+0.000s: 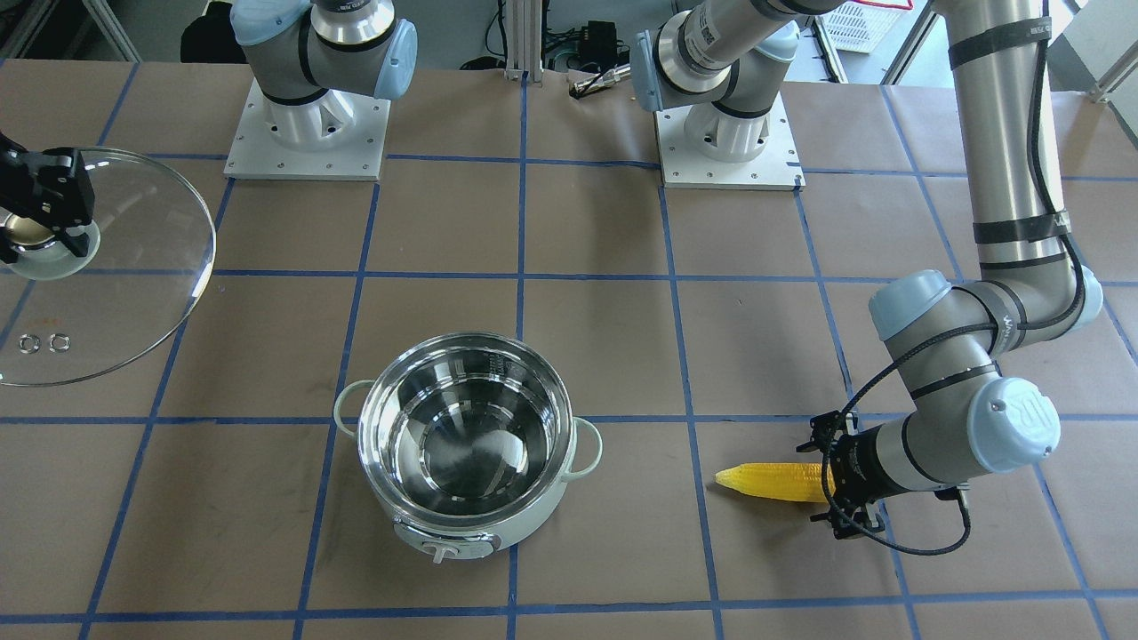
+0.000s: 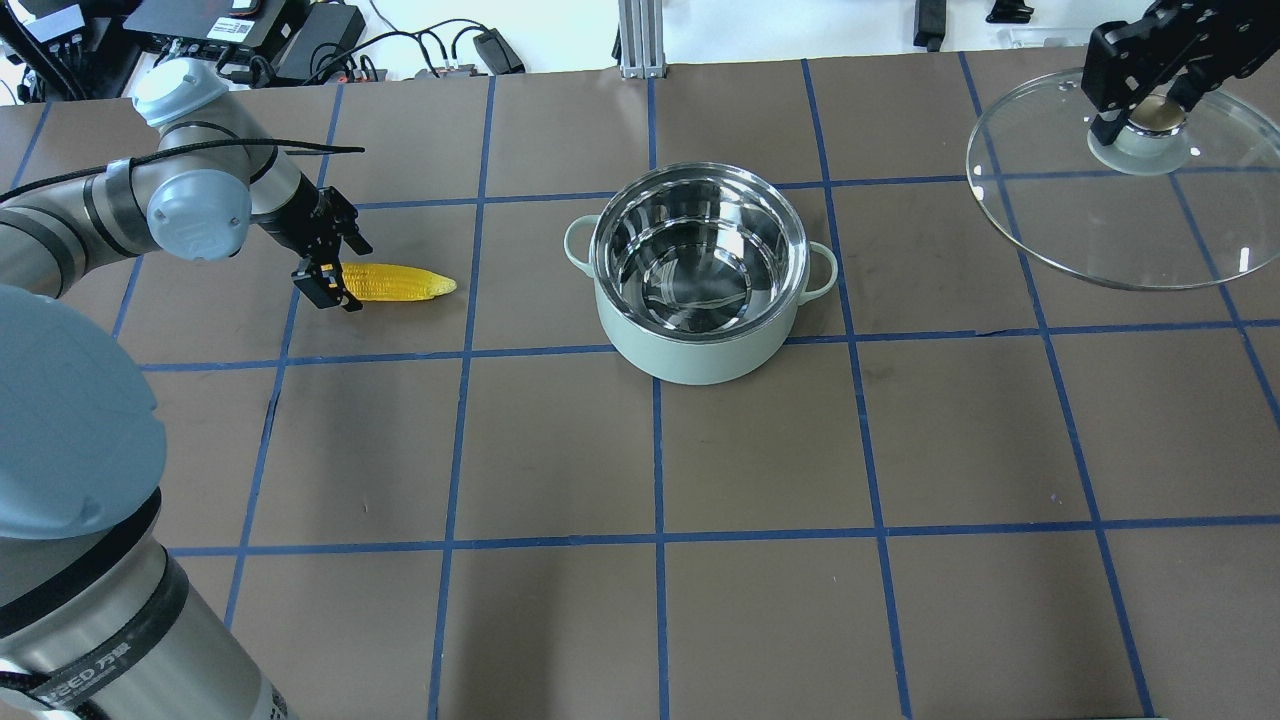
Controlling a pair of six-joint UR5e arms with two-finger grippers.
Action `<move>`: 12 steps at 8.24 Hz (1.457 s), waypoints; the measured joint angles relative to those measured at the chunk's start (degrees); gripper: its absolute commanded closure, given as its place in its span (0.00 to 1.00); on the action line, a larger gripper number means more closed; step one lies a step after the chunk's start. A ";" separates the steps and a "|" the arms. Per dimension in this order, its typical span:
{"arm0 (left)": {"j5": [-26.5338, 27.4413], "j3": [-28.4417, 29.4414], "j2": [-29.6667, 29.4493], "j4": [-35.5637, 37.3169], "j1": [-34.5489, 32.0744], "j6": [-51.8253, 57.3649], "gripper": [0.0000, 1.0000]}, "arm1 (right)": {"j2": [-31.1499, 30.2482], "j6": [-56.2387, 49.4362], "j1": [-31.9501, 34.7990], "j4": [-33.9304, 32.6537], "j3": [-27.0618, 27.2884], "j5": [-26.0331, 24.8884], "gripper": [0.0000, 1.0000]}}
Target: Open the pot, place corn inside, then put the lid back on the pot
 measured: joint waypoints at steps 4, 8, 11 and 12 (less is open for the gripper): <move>0.04 0.32 0.97 -0.43 0.00 -0.90 1.00 | -0.03 0.05 -0.79 0.30 0.21 2.01 0.90; -1.40 0.88 9.81 -1.58 -2.53 -6.07 1.00 | -0.23 0.16 -0.95 0.68 0.37 2.14 0.92; -2.16 1.12 15.67 -0.81 -11.76 -11.87 1.00 | -0.26 0.16 -1.03 1.02 0.37 2.20 0.92; -2.32 1.38 16.32 0.21 -15.06 -14.00 1.00 | -0.25 0.16 -1.03 1.03 0.37 2.20 0.92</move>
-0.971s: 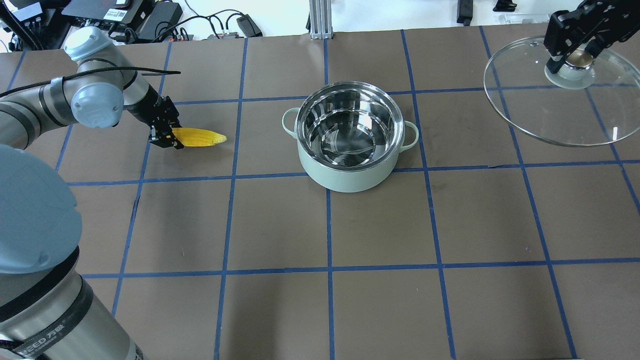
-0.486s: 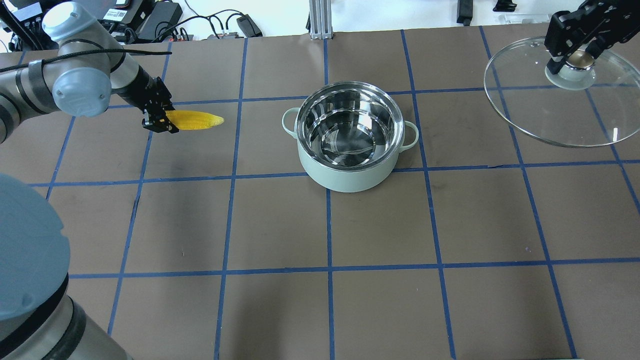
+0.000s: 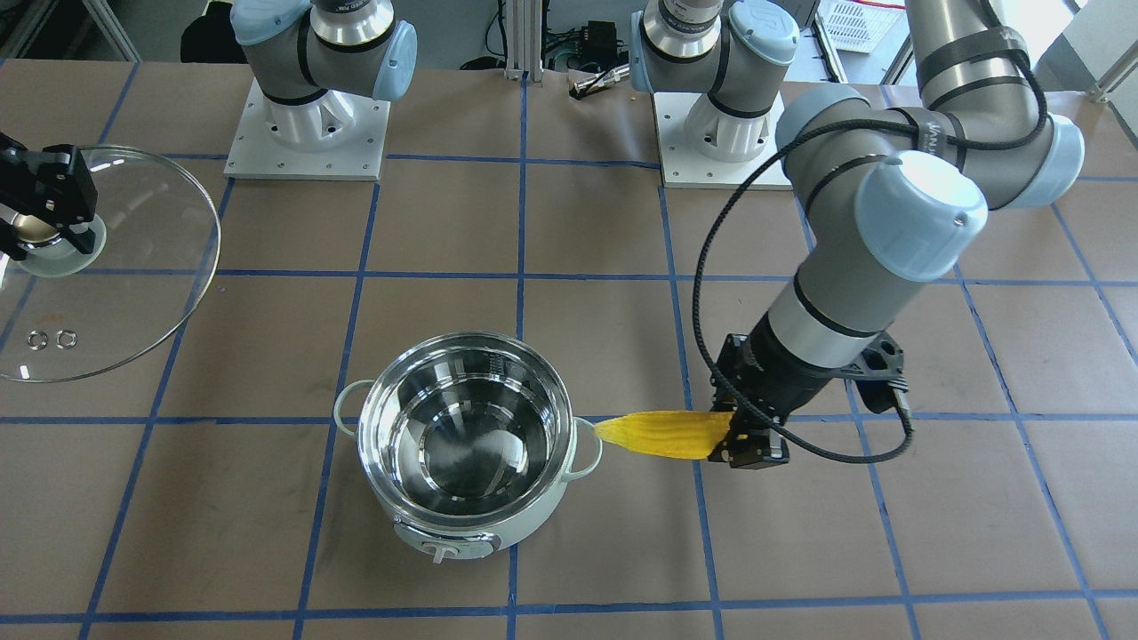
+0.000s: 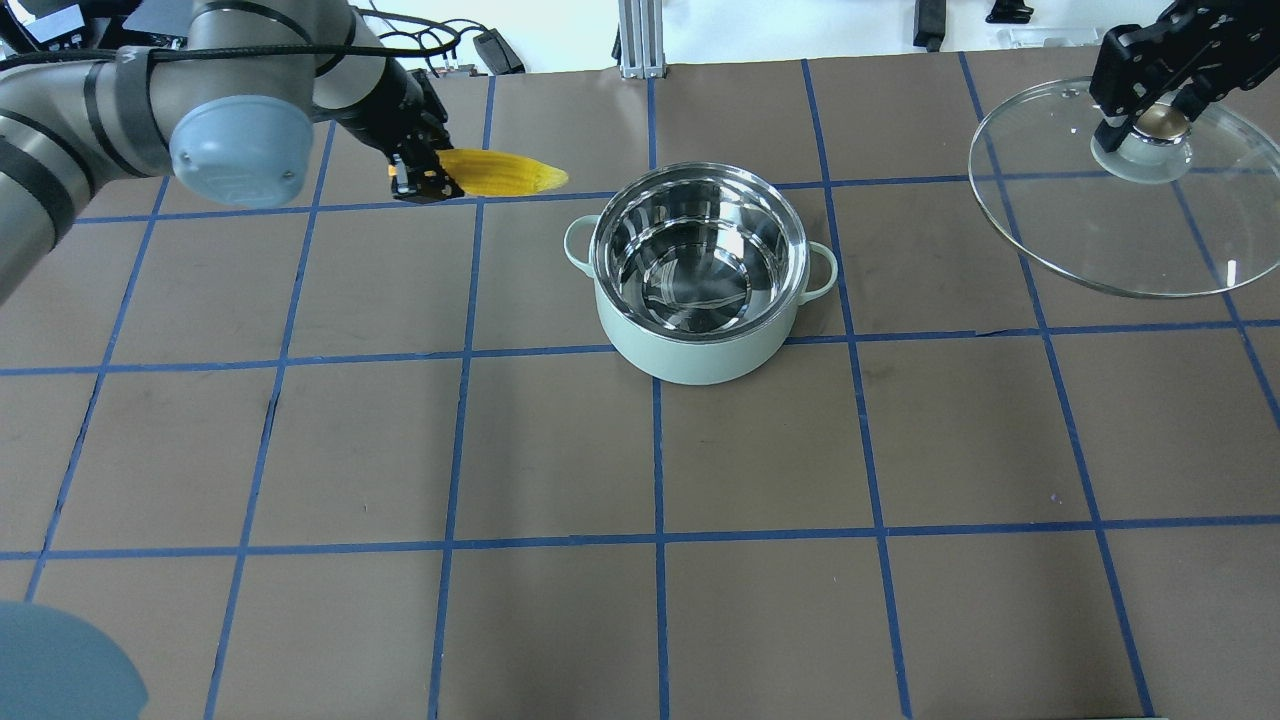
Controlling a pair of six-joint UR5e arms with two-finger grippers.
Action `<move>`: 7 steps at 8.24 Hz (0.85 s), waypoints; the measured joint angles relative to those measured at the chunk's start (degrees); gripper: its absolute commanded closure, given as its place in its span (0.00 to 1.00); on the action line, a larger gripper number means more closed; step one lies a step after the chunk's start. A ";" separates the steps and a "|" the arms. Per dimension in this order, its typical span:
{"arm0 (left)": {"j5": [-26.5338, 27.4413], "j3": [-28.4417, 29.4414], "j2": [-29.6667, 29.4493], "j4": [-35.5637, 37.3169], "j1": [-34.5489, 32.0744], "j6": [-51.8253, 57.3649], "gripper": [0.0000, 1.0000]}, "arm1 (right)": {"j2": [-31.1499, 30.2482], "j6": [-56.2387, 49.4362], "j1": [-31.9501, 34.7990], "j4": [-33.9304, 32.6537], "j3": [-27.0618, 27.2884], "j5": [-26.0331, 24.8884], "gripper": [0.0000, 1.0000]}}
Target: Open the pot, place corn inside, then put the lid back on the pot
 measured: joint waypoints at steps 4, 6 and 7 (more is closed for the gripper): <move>-1.51 0.28 -1.57 8.37 -12.45 -11.27 1.00 | 0.01 0.00 0.00 0.01 0.00 0.11 0.92; -1.63 0.26 -4.06 10.15 -16.13 -12.29 1.00 | -0.01 0.05 0.00 0.01 0.00 0.13 0.92; -1.60 0.24 -5.75 11.42 -17.62 -12.54 1.00 | -0.01 0.11 0.02 0.01 0.00 0.16 0.92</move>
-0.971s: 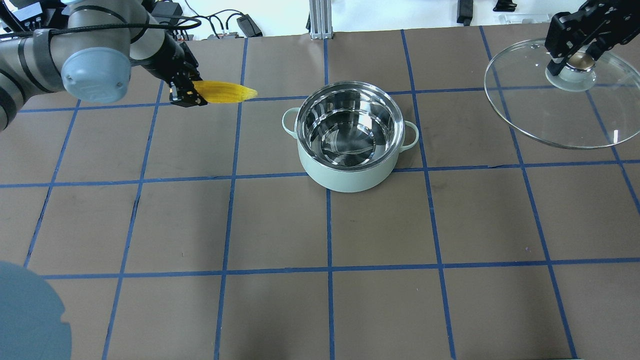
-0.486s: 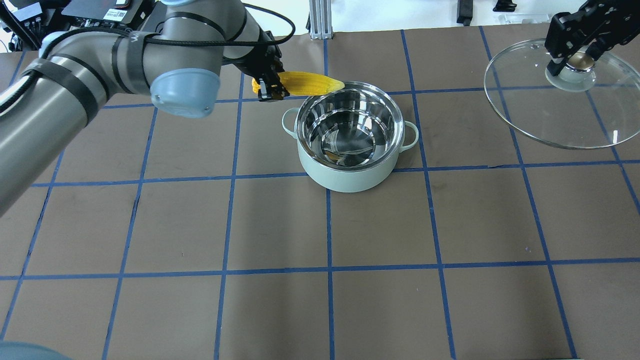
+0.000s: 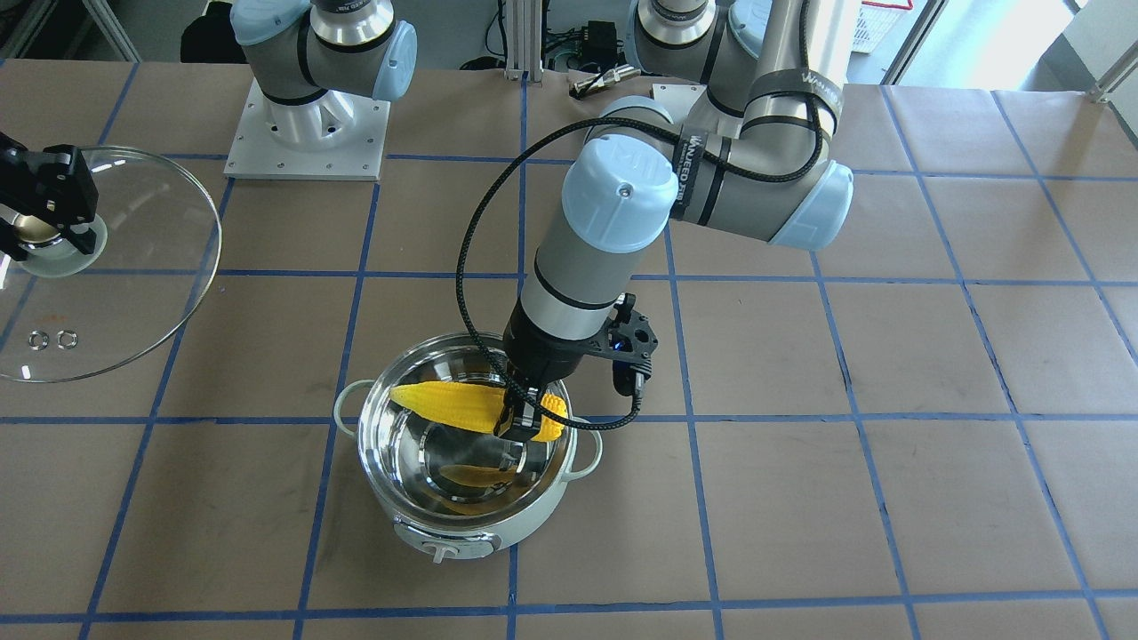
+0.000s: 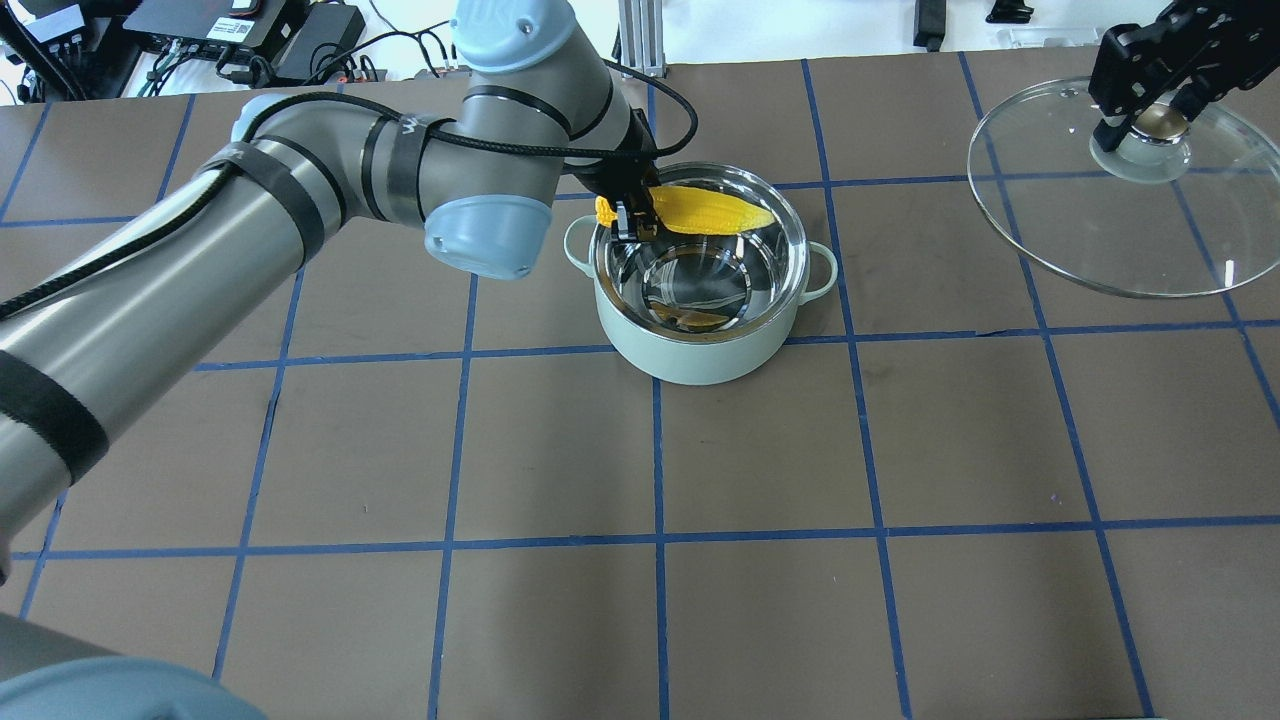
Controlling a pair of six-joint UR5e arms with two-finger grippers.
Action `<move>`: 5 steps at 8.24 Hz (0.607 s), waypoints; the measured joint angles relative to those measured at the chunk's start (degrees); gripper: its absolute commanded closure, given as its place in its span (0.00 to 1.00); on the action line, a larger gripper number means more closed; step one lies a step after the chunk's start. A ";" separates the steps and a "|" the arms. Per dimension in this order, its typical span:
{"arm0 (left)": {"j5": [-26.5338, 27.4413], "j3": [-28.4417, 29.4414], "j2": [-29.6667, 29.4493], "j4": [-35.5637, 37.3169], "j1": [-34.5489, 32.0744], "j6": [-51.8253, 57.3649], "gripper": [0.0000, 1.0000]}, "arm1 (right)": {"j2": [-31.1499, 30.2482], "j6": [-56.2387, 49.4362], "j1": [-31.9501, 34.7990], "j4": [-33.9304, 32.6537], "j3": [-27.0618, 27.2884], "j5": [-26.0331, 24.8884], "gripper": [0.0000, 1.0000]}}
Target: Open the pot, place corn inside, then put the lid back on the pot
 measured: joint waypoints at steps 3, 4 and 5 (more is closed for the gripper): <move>-0.08 -0.03 -3.63 3.71 -1.56 -0.82 0.27 | -0.06 0.06 0.06 0.00 0.00 -0.02 0.92; 0.03 -0.03 -3.93 3.93 -1.59 -0.63 0.07 | -0.07 0.08 0.10 0.00 0.00 0.02 0.92; 0.27 -0.03 -4.04 4.02 -1.59 -0.50 0.00 | -0.09 0.16 0.13 0.00 0.00 0.08 0.92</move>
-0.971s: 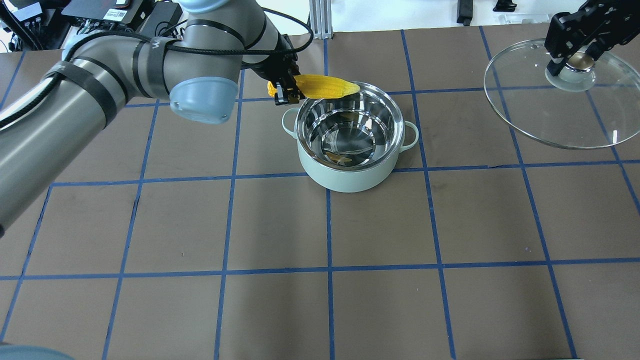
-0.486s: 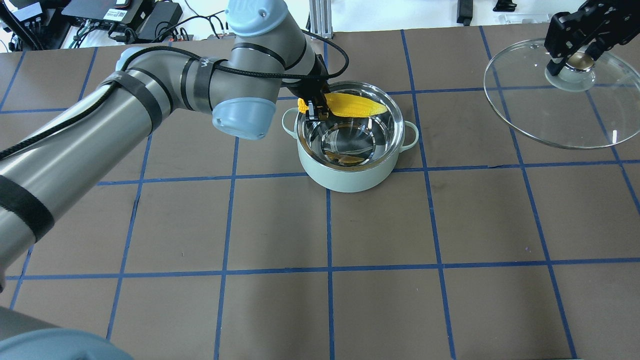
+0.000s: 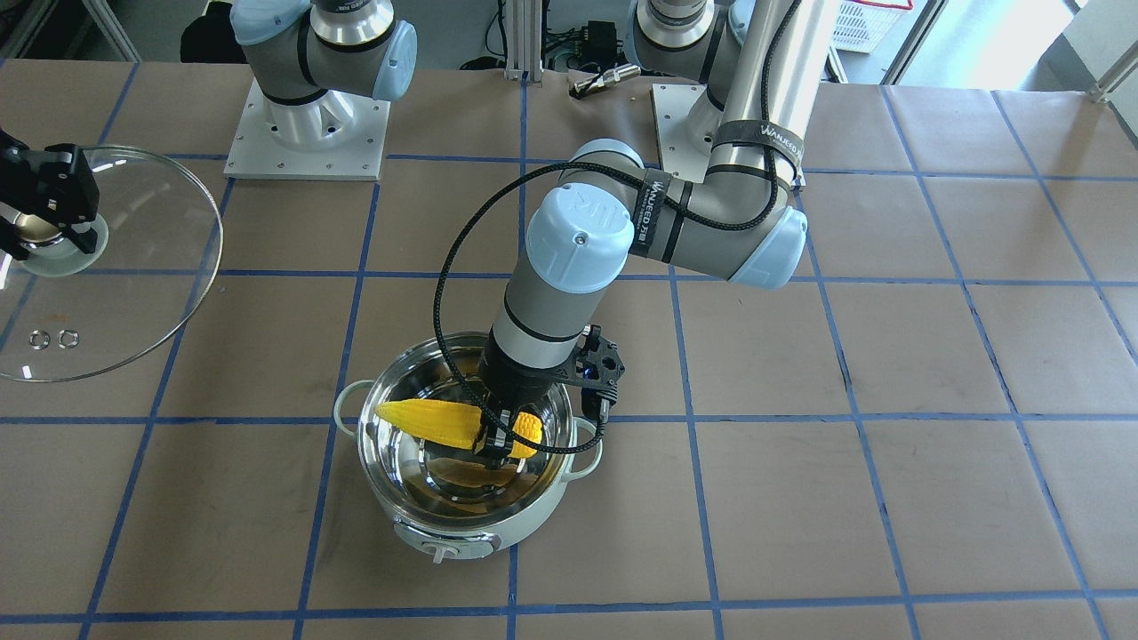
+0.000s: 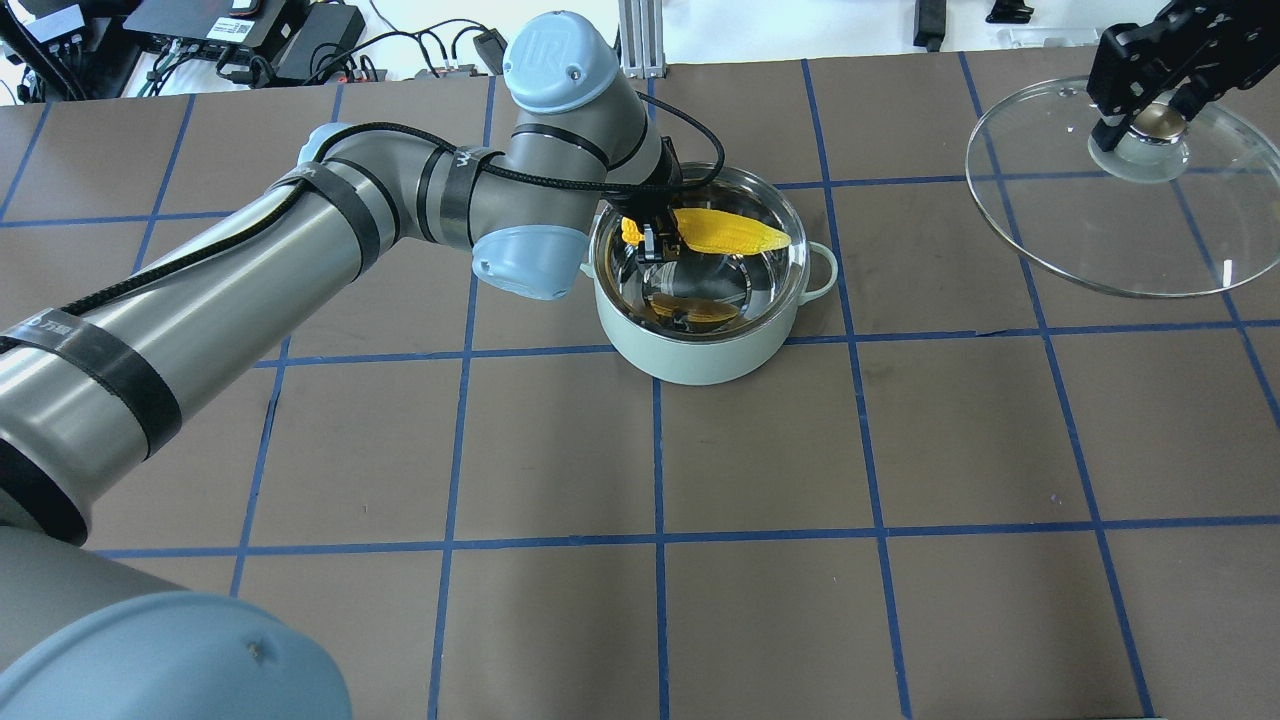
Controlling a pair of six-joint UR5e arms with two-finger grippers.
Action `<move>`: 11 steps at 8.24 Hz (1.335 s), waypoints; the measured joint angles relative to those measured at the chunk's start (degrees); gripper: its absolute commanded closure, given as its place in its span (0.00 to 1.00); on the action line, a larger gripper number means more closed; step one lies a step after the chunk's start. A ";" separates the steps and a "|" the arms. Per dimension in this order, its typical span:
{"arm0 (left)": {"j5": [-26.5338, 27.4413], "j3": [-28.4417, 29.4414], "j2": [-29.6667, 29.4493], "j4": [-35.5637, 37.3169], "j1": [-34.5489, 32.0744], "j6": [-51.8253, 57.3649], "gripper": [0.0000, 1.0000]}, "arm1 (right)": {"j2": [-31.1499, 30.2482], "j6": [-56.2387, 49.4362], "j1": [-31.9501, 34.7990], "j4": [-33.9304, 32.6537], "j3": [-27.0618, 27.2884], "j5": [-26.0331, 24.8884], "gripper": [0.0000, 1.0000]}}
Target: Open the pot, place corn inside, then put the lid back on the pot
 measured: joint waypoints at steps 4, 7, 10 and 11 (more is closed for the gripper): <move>0.28 0.08 0.30 0.08 0.00 -0.49 0.01 | -0.07 0.50 0.15 0.03 0.00 0.70 0.92; 0.35 0.41 2.23 -0.09 0.67 9.54 0.00 | -0.16 3.76 0.42 -0.20 -0.10 1.43 0.91; 0.20 0.67 5.07 -0.98 4.31 34.52 0.00 | 0.02 7.61 1.26 -1.48 -0.17 2.97 0.90; 0.30 0.75 6.18 -2.44 6.73 43.41 0.00 | 0.24 10.15 2.76 -2.54 -0.17 3.21 0.90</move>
